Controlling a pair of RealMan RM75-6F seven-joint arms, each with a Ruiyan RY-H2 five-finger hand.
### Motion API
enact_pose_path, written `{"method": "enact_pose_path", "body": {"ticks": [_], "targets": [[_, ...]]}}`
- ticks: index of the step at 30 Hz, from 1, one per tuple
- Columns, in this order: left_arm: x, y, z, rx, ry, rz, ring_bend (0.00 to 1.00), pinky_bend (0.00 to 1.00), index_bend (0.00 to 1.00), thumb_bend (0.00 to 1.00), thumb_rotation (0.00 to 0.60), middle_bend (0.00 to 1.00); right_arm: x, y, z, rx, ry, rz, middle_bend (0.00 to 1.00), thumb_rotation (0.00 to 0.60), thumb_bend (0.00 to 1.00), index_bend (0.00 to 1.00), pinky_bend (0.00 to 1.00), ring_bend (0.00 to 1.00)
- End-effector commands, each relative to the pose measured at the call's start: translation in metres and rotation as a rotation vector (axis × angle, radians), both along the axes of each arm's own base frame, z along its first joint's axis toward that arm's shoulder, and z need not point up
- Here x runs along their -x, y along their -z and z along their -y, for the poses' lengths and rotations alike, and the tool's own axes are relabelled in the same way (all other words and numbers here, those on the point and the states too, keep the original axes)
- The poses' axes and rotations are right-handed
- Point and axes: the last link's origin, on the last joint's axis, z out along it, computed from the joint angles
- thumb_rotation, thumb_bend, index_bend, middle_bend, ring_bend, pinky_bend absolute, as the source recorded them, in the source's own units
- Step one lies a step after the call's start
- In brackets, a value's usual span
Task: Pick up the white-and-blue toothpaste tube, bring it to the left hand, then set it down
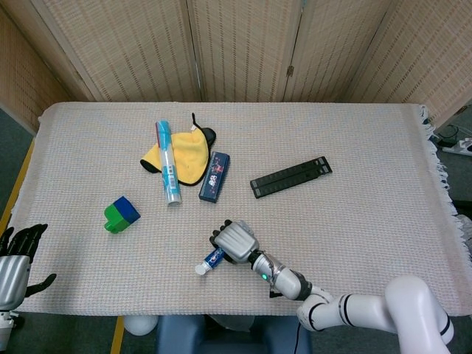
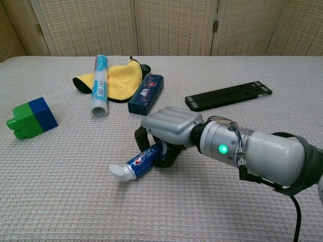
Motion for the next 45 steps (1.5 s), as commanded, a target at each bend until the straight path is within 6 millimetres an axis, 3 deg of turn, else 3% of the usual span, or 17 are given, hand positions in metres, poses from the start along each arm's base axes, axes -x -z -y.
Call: {"method": "enact_pose_path", "body": {"ticks": [1,7,11,16,23,28,34,45], "targets": [[0.0,-0.001,-0.001,-0.003,0.006,0.001,0.15,0.0,0.12,0.22,0.6,0.14,0.0,-0.001,0.002,0.012,-0.004,0.0,0.49,0.6,0.42,0.58,0.38,0.48],[-0.008,-0.001,-0.013,0.014,0.065,-0.002,0.17,0.0,0.14,0.22,0.6,0.14,-0.001,-0.013,0.007,0.032,-0.008,0.017,0.57,0.6,0.51,0.69,0.54,0.59],[-0.023,0.001,-0.03,0.043,0.153,0.004,0.2,0.02,0.16,0.22,0.6,0.19,-0.004,-0.031,0.012,0.034,-0.006,0.041,0.6,0.6,0.54,0.73,0.58,0.62],[-0.044,0.007,-0.054,0.092,0.265,0.015,0.27,0.12,0.19,0.24,0.6,0.25,-0.006,-0.06,0.019,0.043,0.007,0.065,0.62,0.6,0.58,0.75,0.6,0.64],[-0.085,0.027,-0.083,0.197,0.446,0.018,0.45,0.33,0.23,0.43,0.6,0.43,-0.01,-0.102,0.032,0.068,0.05,0.1,0.62,0.6,0.59,0.76,0.62,0.64],[-0.13,0.052,-0.097,0.306,0.597,-0.028,0.62,0.55,0.23,0.54,0.6,0.63,-0.015,-0.127,0.042,0.111,0.064,0.099,0.62,0.6,0.59,0.76,0.62,0.64],[-0.161,0.079,-0.101,0.407,0.67,-0.073,0.76,0.7,0.14,0.69,0.6,0.74,-0.018,-0.134,0.045,0.105,0.074,0.079,0.63,0.6,0.6,0.76,0.62,0.65],[-0.18,0.115,-0.101,0.502,0.639,-0.121,0.8,0.72,0.1,0.74,0.6,0.77,-0.026,-0.124,0.045,0.085,0.057,0.029,0.63,0.6,0.6,0.76,0.62,0.65]]}}
